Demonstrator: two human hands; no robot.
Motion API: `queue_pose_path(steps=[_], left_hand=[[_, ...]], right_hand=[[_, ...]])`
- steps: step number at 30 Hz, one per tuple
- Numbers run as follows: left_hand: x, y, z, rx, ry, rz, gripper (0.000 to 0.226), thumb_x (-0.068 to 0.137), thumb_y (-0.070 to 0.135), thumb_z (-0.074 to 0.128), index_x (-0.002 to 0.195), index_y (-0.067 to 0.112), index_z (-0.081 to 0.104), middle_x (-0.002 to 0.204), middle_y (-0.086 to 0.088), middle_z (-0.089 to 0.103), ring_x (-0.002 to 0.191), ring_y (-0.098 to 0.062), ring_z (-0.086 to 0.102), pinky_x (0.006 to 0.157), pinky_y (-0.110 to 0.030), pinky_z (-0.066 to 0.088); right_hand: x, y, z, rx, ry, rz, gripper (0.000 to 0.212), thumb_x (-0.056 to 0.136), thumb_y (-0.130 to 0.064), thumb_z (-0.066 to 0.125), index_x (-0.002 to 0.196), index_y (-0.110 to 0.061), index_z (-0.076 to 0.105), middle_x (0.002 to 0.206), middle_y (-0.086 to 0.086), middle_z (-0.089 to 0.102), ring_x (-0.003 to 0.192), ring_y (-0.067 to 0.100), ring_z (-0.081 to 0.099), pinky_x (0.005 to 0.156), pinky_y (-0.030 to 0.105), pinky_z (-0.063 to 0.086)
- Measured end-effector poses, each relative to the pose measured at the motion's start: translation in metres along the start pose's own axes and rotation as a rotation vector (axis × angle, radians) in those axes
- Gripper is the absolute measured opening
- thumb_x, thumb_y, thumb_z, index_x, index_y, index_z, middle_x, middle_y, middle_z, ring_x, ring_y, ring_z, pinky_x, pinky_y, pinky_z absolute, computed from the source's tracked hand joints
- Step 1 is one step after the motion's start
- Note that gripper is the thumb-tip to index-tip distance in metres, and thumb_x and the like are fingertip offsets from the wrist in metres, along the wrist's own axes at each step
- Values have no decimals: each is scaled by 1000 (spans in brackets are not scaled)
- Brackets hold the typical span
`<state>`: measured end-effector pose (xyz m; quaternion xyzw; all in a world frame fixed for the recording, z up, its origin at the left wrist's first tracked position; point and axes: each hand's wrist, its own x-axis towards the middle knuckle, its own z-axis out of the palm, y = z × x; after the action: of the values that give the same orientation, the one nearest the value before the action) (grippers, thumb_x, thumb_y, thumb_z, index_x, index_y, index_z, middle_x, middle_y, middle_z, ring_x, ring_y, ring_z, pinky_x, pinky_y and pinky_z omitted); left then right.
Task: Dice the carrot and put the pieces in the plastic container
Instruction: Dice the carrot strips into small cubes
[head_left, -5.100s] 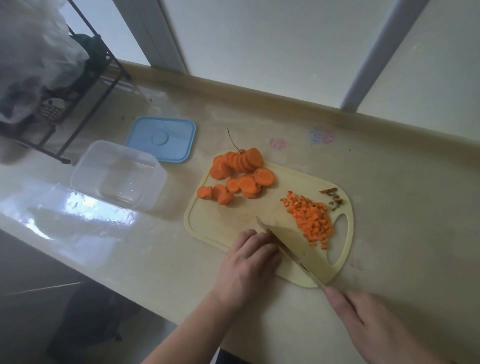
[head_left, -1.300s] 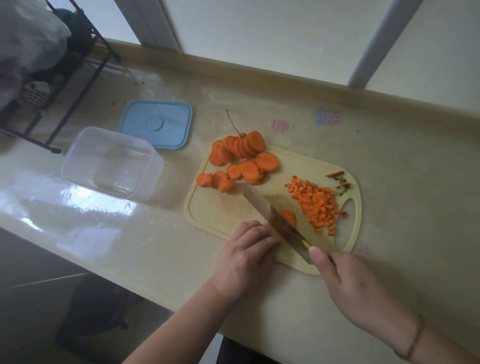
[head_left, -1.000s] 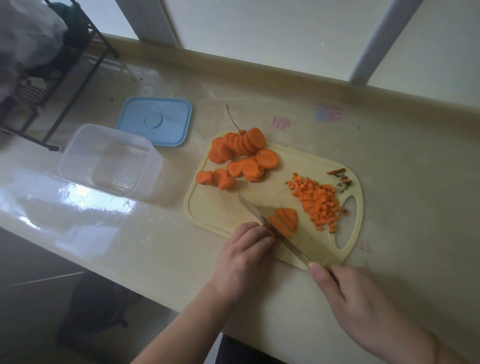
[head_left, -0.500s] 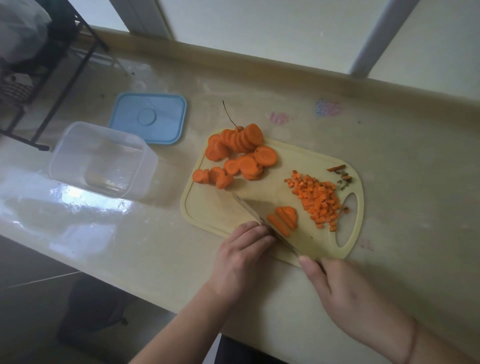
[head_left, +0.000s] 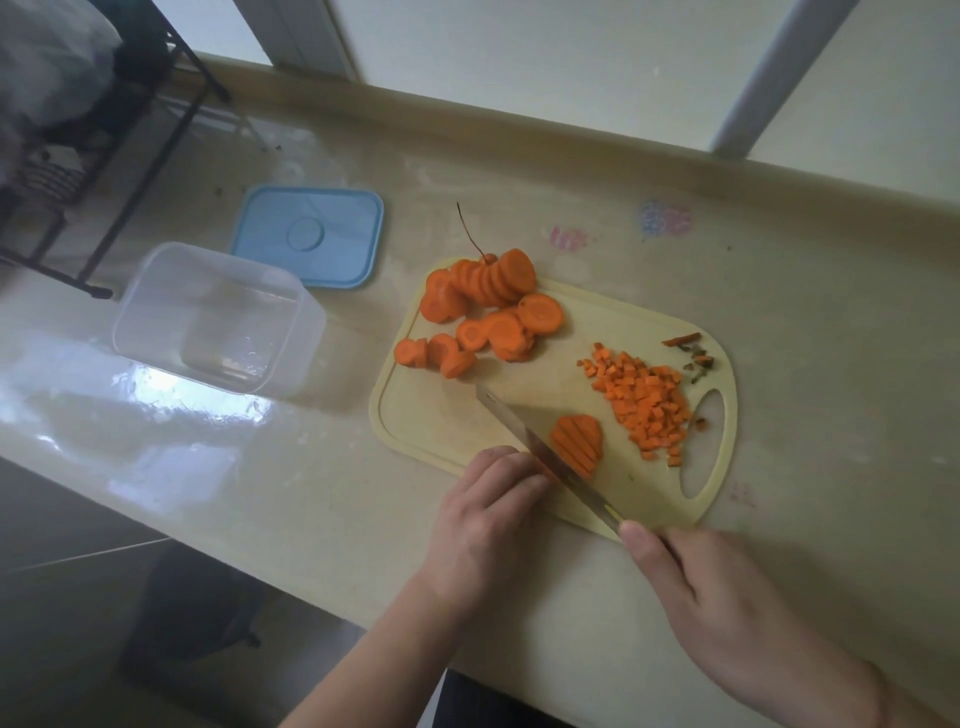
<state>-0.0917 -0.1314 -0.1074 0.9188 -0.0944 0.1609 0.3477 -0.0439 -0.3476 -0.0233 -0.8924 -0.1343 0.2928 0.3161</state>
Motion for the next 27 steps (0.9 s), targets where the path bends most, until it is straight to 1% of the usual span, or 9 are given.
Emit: queue_pose_path(steps=[2,6,11,15,18,21,24,27], left_hand=[[0,-1,1,-2,-8,11,26,78,-11,79,102,-3,74,111,-13,69,103,-32,64,89,-38,54],[-1,-2,1,-5,-15,17,22,82,-7,77,103,-3,74,113,-13,70,107,-30,64,93,-36,53],[-2,-2,1,-20,-22,-1,28,80,-10,79,106,-1,75,115,-11,71,112,-28,64,96,-35,53],[1,-2,0,-33,-28,-8,31,80,-8,81,109,0,75,117,-9,71,112,-27,65,96,-36,54],[2,-2,-1,-35,-28,7,27,82,-4,80,108,0,75,115,-10,71,109,-27,65,94,-35,54],[2,-2,0,-13,-16,10,24,82,-6,80,105,-1,75,111,-11,71,105,-29,65,91,-36,54],[3,-2,2,-12,-12,4,27,80,-8,81,105,0,75,111,-11,70,104,-30,66,90,-36,54],[4,-1,4,-11,-30,12,28,79,-8,82,106,-2,74,111,-12,69,104,-31,65,90,-36,54]], right_hand=[[-3,2,1,5,2,1,74,85,-79,19,57,-13,39,53,-5,51,49,14,50,50,33,36],[-4,6,2,-14,-2,4,78,83,-82,15,59,-13,41,59,-4,55,51,13,52,53,35,39],[-3,2,5,-63,7,19,75,85,-79,13,59,-16,44,58,-1,56,52,12,53,55,42,44],[18,-12,14,-144,33,-40,75,86,-77,5,58,-20,45,52,0,53,53,13,54,54,40,44],[25,-14,12,-120,22,-45,69,89,-71,12,58,-19,46,52,0,53,53,12,54,53,36,42],[18,-7,6,-72,36,-22,72,89,-73,15,54,-17,43,48,1,50,48,13,51,51,41,40],[9,-2,5,-46,39,8,71,88,-72,20,53,-15,42,55,-7,55,49,13,51,52,43,40],[1,2,3,-38,26,34,75,83,-78,16,55,-14,42,59,-8,56,50,13,53,50,38,39]])
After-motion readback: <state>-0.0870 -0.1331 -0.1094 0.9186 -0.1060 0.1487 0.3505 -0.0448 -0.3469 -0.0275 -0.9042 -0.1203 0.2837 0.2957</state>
